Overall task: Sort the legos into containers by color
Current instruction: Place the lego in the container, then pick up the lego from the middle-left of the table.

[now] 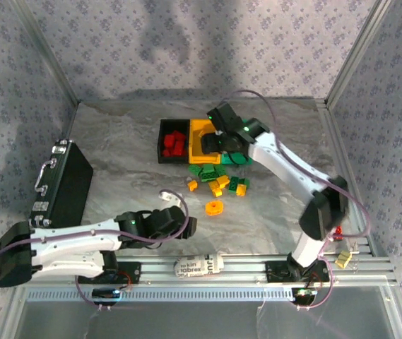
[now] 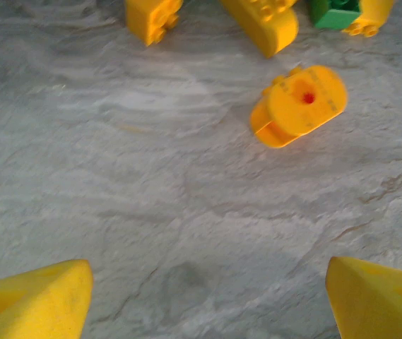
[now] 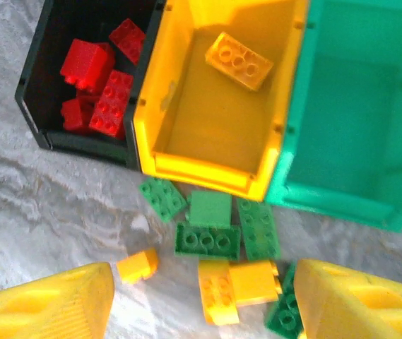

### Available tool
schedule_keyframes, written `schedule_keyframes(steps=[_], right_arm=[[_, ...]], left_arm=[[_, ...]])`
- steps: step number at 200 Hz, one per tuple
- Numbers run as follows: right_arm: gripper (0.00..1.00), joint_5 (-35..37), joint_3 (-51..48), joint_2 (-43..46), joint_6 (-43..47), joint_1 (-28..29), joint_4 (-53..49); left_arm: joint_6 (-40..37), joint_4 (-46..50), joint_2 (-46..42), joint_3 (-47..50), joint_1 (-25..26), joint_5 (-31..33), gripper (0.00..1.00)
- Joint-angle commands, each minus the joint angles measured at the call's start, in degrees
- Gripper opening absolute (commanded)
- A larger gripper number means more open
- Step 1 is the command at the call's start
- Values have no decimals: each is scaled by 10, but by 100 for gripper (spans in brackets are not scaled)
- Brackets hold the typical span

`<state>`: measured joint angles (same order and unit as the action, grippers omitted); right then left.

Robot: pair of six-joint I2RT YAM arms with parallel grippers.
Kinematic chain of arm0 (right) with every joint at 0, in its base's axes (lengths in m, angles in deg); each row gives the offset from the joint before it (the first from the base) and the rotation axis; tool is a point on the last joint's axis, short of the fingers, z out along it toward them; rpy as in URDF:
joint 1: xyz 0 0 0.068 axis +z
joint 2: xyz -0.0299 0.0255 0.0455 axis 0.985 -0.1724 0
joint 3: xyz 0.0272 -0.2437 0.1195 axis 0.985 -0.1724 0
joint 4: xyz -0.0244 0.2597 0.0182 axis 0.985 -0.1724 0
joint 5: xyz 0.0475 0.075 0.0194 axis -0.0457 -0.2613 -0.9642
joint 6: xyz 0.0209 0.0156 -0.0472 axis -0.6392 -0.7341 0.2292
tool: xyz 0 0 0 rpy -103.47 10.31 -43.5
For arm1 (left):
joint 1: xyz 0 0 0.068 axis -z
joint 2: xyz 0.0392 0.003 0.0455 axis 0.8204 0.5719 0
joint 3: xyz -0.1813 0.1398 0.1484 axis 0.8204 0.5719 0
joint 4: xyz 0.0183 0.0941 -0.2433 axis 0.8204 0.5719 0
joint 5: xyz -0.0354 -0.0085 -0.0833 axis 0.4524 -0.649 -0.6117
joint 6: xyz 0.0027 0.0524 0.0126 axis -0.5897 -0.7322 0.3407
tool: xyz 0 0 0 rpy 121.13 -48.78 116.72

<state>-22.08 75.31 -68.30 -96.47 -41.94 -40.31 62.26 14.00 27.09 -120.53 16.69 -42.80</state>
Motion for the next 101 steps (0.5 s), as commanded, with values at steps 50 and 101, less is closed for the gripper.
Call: schedule_keyframes(steps=[50,101], right_arm=[[81,14,-308,270,-51,-27,83],[86,-5,-436,413,-74,-66,85]], left_arm=[[-105,-18,223,-160,-51,-130,88],[-157,49,353,-279,-87,-161,89]])
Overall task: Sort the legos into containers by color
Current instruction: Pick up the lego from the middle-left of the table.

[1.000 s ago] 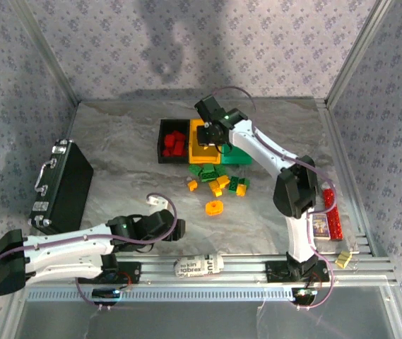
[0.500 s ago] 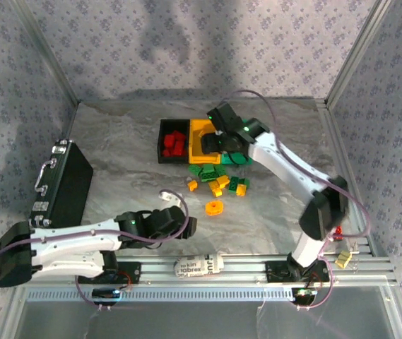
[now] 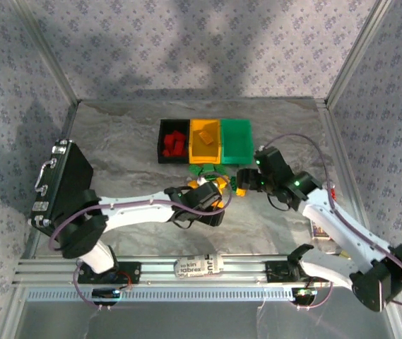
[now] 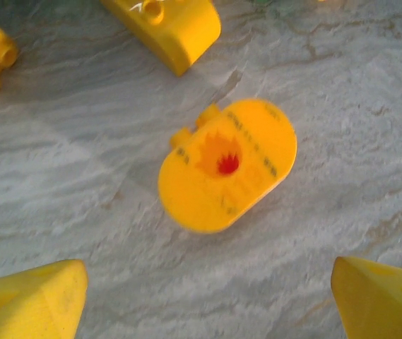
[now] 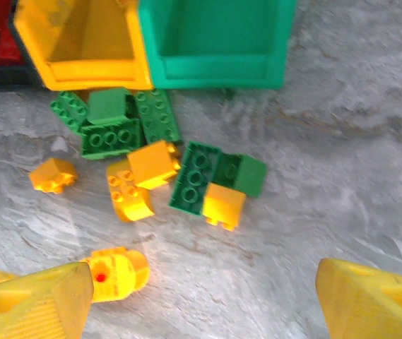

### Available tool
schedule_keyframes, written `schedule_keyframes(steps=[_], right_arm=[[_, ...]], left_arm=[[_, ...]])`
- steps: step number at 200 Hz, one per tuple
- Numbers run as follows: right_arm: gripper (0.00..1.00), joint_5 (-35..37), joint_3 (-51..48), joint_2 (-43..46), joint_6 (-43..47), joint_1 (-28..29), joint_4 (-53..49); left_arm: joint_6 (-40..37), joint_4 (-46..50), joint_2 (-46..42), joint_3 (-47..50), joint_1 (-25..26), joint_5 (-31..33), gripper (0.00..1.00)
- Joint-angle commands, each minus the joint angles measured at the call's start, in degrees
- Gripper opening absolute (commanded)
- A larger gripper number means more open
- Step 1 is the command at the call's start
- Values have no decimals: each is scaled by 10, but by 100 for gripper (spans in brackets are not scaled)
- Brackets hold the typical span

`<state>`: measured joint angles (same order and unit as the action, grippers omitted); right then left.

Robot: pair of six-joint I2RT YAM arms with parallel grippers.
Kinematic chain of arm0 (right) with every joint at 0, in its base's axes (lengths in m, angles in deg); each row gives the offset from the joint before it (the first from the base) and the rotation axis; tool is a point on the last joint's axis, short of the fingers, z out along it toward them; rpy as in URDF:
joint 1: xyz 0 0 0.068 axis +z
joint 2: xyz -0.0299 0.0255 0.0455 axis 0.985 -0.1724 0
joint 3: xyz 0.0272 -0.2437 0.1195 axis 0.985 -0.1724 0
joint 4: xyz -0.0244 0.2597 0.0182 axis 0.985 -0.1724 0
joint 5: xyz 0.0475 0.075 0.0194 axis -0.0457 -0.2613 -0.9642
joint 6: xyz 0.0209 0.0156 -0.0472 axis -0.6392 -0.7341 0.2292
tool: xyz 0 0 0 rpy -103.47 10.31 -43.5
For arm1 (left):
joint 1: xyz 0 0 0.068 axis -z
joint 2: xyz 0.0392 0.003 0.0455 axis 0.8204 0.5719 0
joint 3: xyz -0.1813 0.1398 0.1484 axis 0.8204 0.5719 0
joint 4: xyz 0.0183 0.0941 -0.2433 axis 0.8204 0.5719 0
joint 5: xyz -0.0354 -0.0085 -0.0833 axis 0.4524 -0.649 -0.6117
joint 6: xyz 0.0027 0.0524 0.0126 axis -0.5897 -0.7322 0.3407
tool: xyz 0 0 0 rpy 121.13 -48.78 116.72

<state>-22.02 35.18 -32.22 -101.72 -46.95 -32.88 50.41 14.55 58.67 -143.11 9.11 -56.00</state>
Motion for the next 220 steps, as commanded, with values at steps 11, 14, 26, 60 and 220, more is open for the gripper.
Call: schedule_keyframes(steps=[11,14,26,60,220], right_arm=[[86,-12,-53,75,-23,-26,10],[86,-14,-57,80,-23,-29,9],[86,-23,-72,97,-25,-39,8],[86,-44,-108,131,-27,-64,6],[86,-107,-190,184,-21,-150,34]], left_arm=[[-43,57,60,-75,-15,-29,89],[-44,61,67,-81,-15,-28,89],[-48,72,88,-102,-19,-27,89],[-60,116,143,-161,-27,-15,89],[-70,169,155,-204,-27,-5,44]])
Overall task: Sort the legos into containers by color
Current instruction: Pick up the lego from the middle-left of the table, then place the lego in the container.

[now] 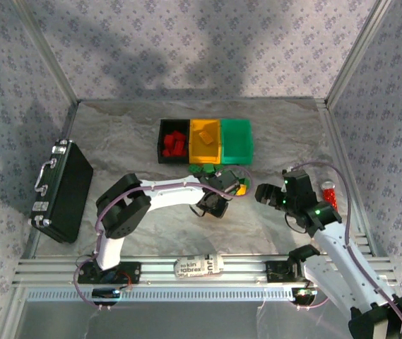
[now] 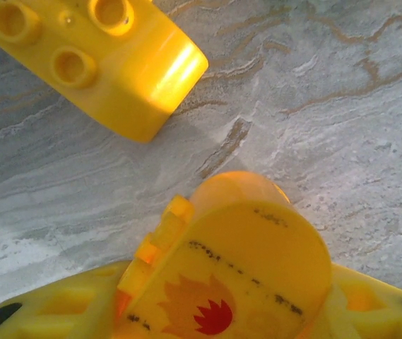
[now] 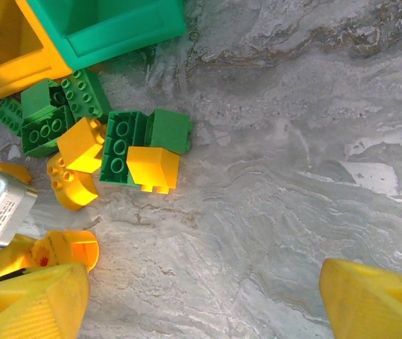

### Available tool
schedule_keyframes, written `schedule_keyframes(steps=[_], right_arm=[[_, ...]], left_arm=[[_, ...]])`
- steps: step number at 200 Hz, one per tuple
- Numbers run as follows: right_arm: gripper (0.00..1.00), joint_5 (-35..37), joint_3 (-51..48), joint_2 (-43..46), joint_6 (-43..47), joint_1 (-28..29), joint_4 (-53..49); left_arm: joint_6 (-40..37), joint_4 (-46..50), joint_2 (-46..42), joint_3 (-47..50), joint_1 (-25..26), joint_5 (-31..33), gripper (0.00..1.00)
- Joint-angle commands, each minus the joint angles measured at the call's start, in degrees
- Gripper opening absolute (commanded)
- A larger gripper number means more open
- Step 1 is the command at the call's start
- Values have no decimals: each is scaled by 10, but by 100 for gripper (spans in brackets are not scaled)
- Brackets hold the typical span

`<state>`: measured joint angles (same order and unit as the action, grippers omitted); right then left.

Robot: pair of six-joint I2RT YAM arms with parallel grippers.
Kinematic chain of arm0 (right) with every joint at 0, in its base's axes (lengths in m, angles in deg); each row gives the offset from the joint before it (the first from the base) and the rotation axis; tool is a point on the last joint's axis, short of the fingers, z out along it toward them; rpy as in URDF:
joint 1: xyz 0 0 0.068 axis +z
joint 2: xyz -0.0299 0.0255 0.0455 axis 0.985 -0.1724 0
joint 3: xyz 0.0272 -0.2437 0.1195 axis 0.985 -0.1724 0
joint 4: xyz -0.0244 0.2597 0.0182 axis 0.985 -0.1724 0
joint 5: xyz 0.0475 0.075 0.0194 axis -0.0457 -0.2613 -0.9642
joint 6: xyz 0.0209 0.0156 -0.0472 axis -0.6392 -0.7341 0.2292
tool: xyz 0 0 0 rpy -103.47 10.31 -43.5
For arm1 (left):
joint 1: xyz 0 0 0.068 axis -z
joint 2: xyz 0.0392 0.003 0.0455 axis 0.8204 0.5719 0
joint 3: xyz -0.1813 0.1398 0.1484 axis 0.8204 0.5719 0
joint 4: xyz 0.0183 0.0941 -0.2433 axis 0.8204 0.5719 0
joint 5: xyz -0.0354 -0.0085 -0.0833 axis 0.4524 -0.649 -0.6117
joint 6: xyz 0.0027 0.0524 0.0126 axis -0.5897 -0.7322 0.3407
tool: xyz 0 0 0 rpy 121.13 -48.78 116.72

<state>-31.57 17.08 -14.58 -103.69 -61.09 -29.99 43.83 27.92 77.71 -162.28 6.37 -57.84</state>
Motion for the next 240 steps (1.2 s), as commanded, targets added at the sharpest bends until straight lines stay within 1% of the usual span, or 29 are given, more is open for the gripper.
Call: schedule_keyframes(steps=[1,27,44,73,114,134,157,219,229,234,240], right_arm=[[86,-12,-10,8,-2,-9,5],[86,-17,-15,12,-2,-15,5],[87,-19,-18,16,-1,-19,3],[86,-25,-26,26,-2,-24,1],[86,-30,-36,39,-2,-30,-6],[86,-37,-39,39,0,-34,-5],[86,-43,-41,40,2,-37,-7],[86,-51,-62,55,3,-43,-4],[86,-54,-64,56,4,-44,-4],[86,-54,-64,57,5,-44,-3],[86,-54,-66,59,4,-45,-4]], left_arm=[[-4,36,-36,-12,0,14,44],[-14,43,-68,-13,-5,22,44],[-22,47,-86,-20,-21,20,43],[-42,50,-107,-41,-63,10,43],[-66,56,-100,-100,-130,-14,43],[-68,56,-81,-138,-164,-27,43],[-73,59,-47,-193,-191,-43,43],[-91,127,116,-421,-245,-70,44],[-92,141,134,-455,-248,-68,46],[-92,149,142,-472,-249,-67,54],[-94,158,150,-490,-249,-65,67]])
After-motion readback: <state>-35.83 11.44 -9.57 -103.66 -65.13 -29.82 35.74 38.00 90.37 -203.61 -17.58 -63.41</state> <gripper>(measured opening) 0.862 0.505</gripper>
